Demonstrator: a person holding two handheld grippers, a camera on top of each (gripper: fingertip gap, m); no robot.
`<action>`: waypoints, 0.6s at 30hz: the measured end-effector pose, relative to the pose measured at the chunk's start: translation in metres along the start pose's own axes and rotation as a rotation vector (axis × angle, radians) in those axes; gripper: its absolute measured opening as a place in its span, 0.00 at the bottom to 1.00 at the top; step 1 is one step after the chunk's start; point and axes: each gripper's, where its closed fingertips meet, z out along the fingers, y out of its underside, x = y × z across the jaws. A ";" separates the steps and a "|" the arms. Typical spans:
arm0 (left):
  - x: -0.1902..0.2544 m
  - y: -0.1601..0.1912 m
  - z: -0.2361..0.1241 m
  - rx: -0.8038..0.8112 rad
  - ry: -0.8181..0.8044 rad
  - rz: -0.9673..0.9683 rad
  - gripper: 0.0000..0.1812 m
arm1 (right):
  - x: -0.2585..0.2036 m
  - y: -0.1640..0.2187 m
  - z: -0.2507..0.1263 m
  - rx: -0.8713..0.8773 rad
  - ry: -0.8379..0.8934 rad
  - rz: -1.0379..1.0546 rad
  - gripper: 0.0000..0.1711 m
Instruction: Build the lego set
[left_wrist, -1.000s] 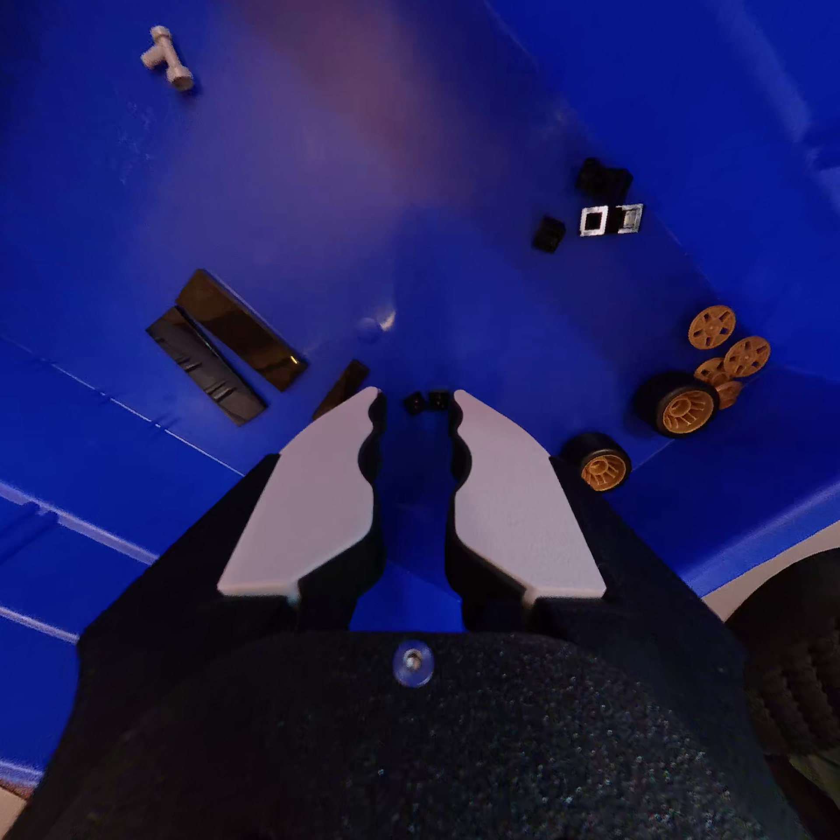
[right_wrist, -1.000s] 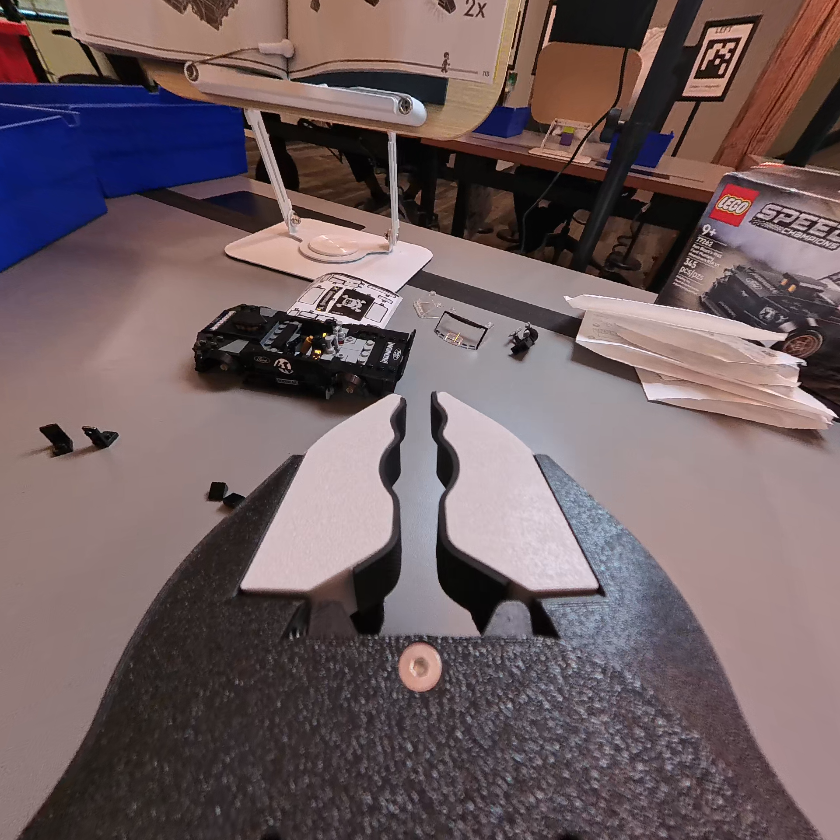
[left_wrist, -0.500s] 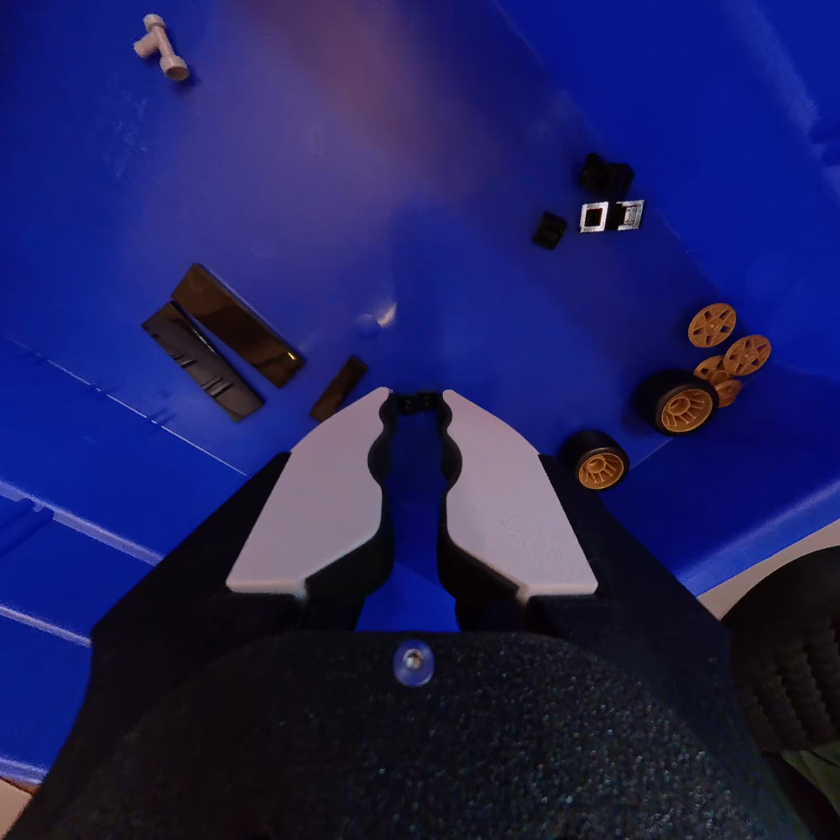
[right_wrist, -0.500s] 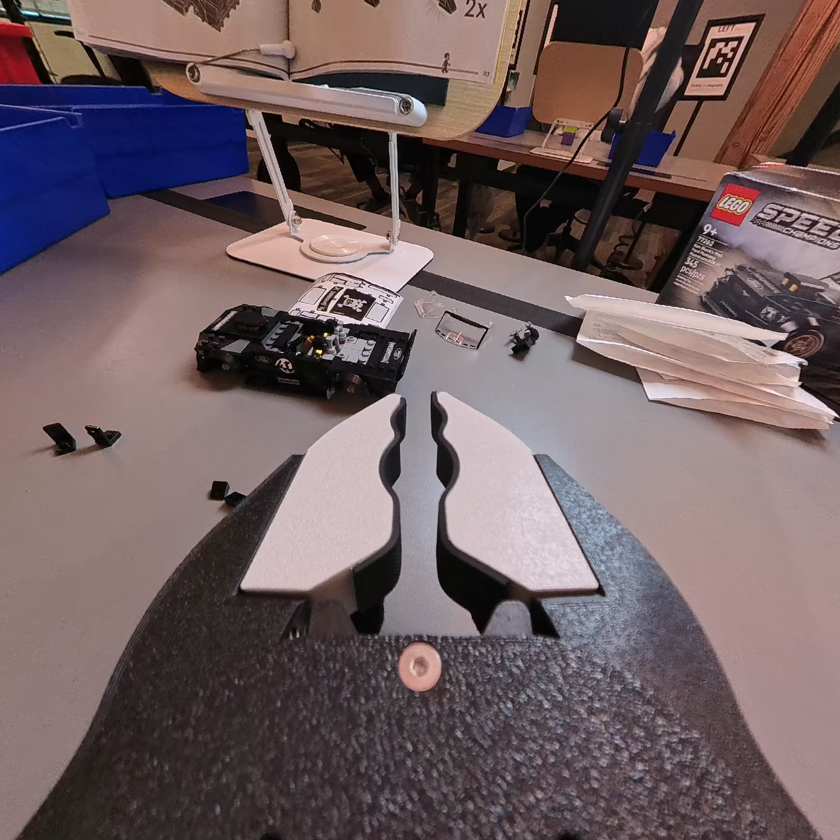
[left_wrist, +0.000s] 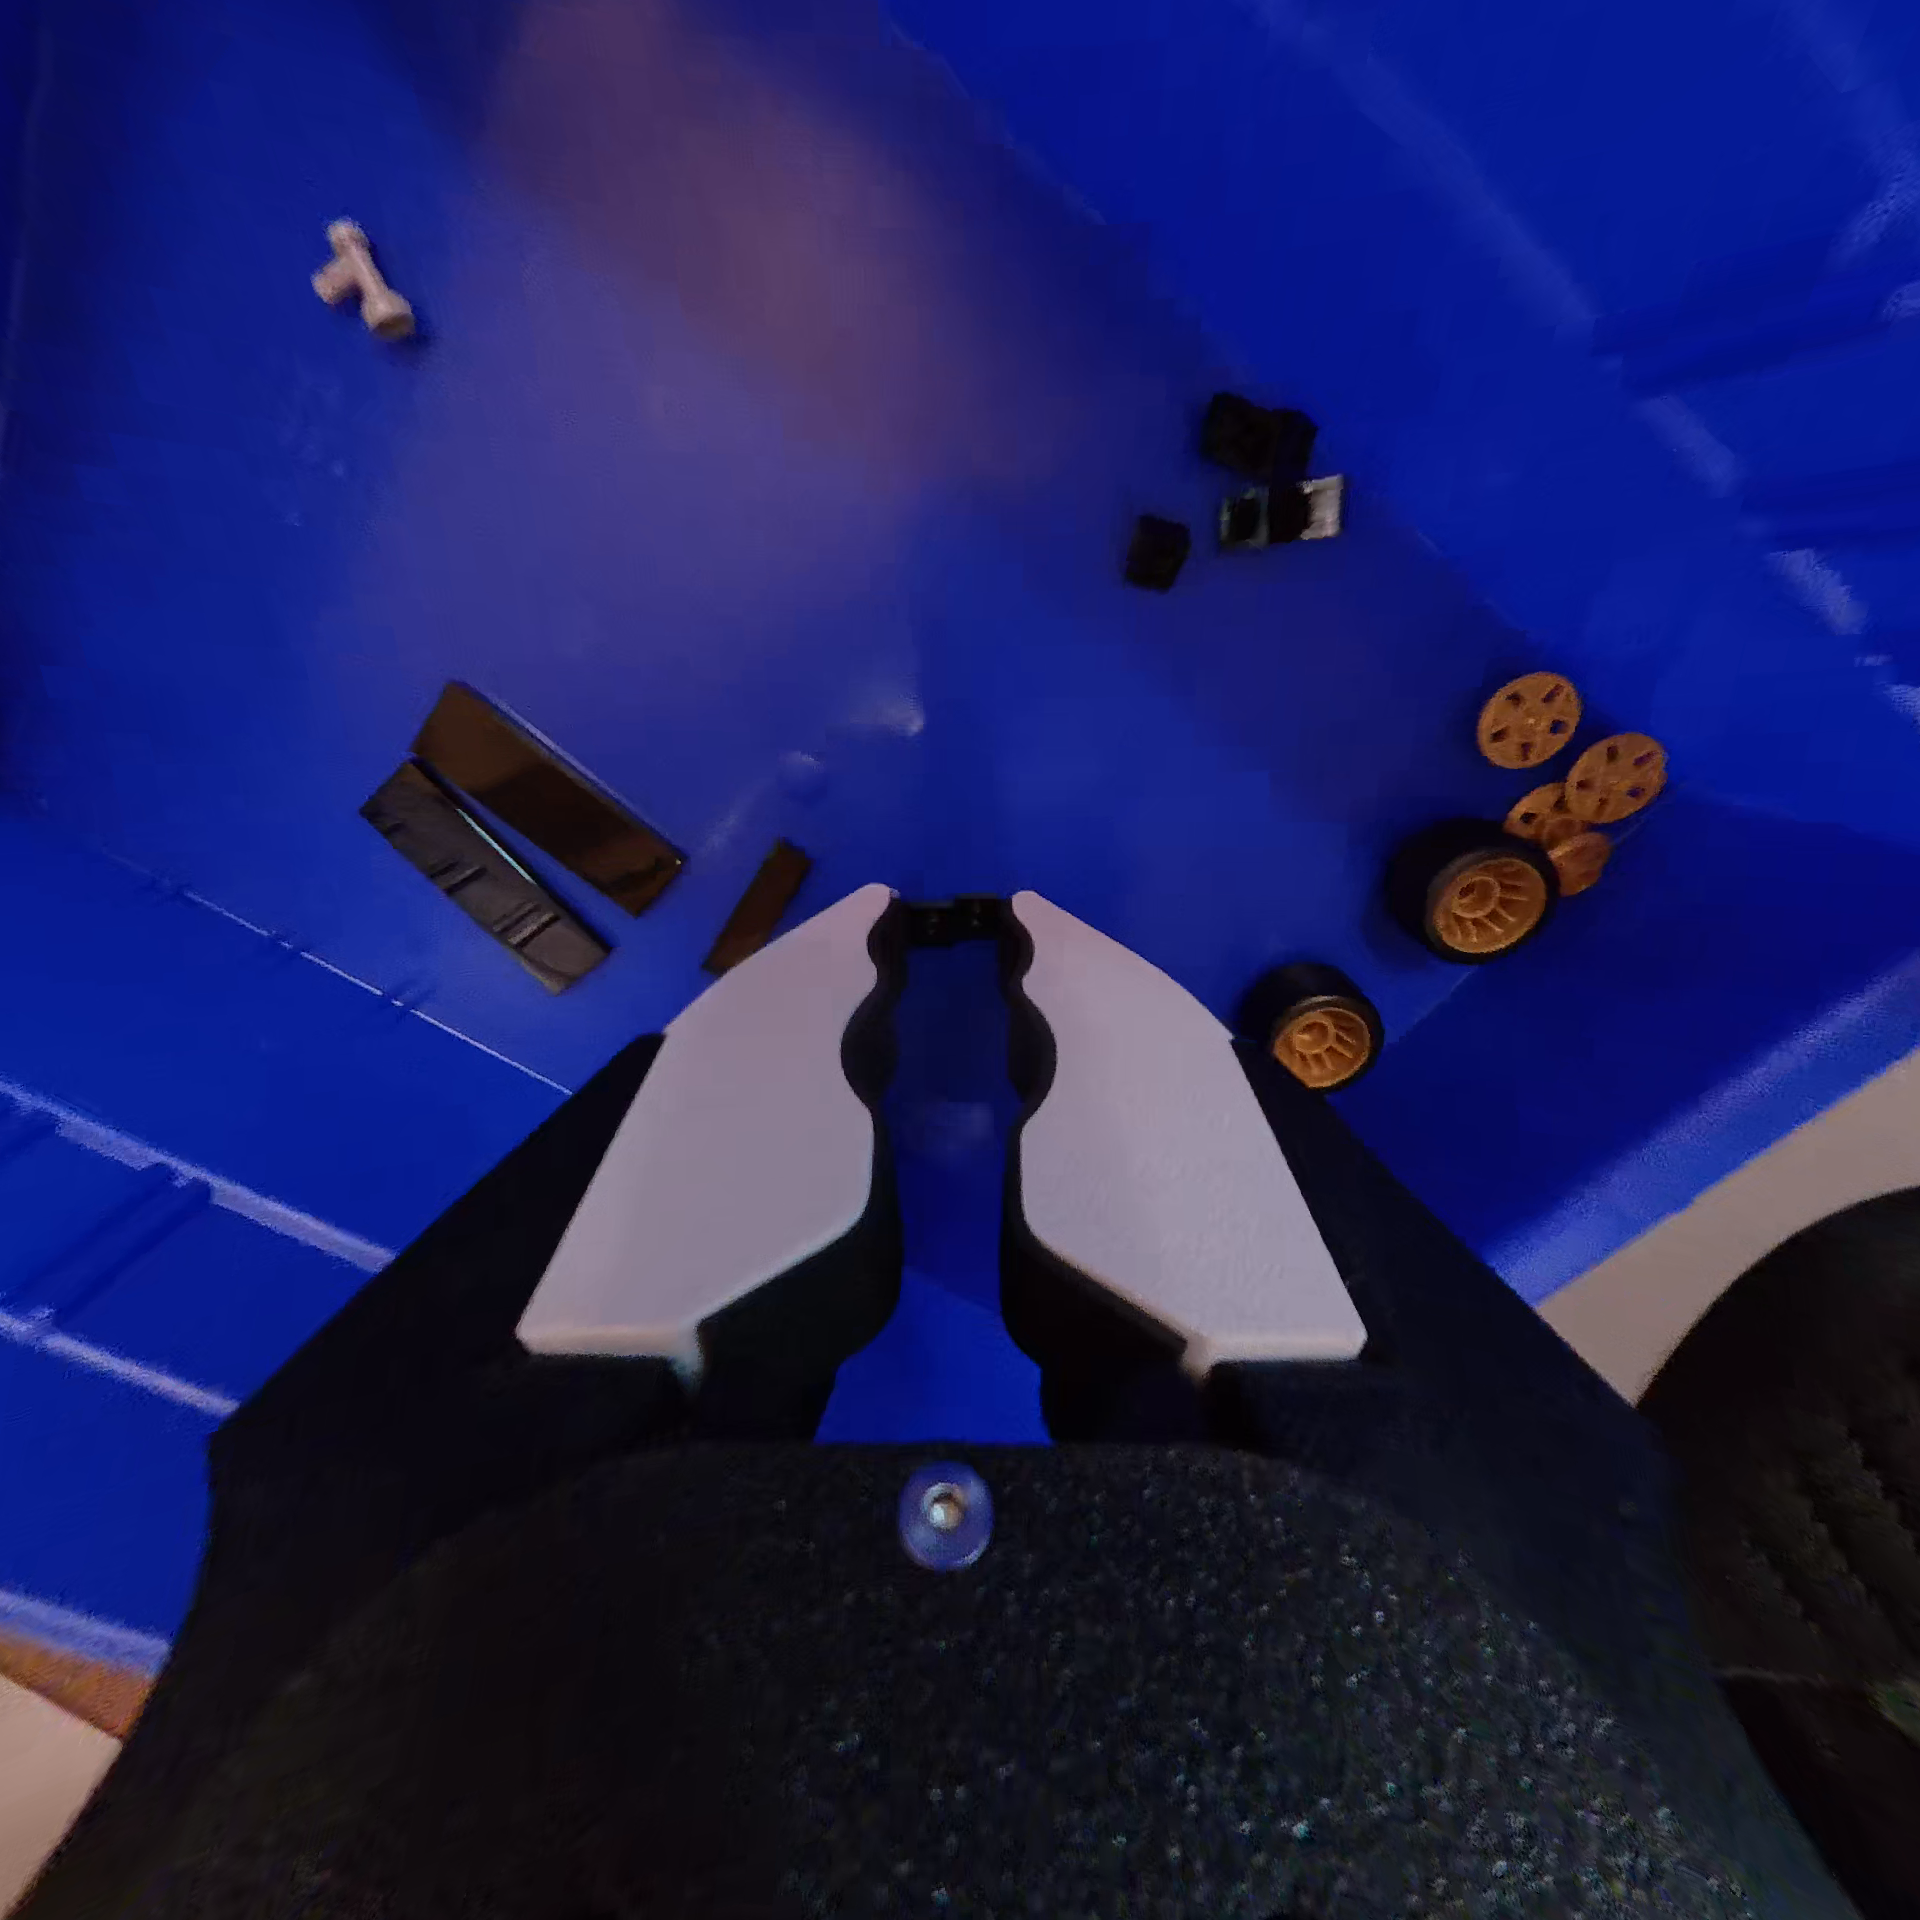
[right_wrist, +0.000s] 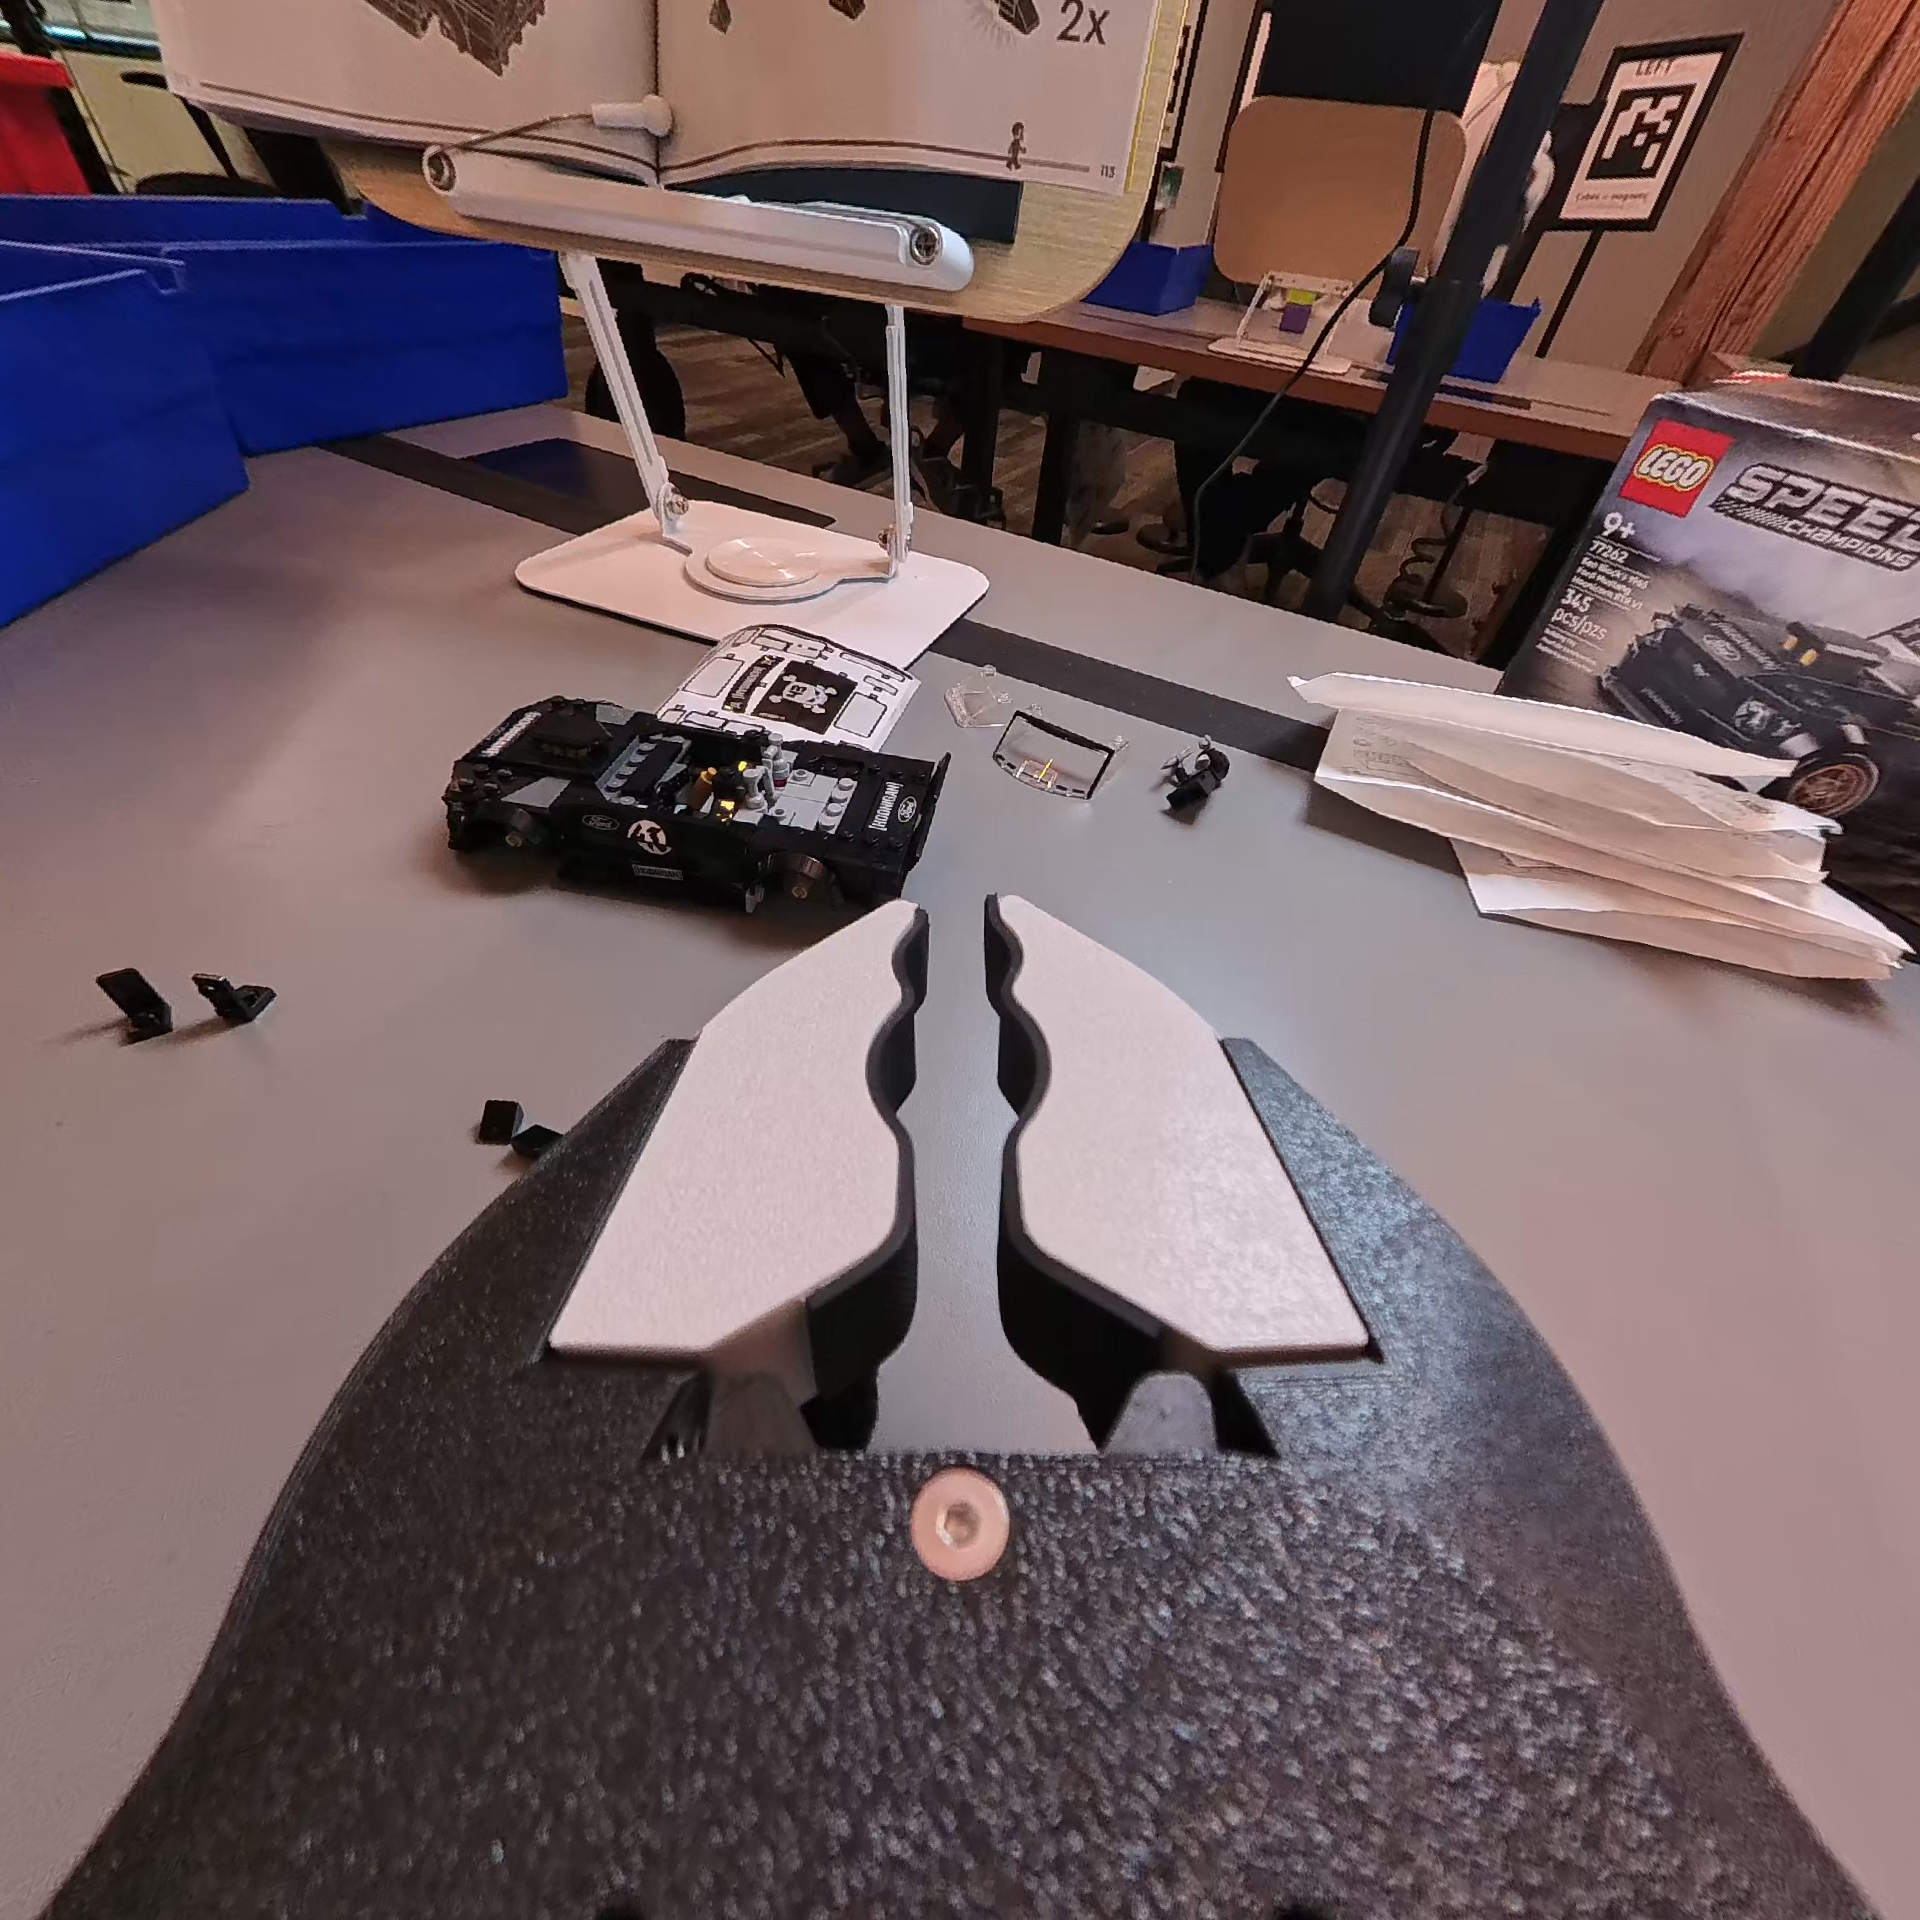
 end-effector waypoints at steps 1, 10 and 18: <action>0.002 -0.004 -0.006 0.013 -0.006 0.013 0.10 | 0.000 0.000 0.000 -0.001 0.000 0.000 0.06; 0.087 -0.059 -0.096 0.225 -0.061 0.324 0.09 | 0.000 -0.003 -0.002 0.012 0.004 -0.003 0.06; 0.243 -0.060 -0.081 0.238 0.051 0.729 0.09 | 0.007 -0.007 -0.005 0.031 0.030 0.008 0.06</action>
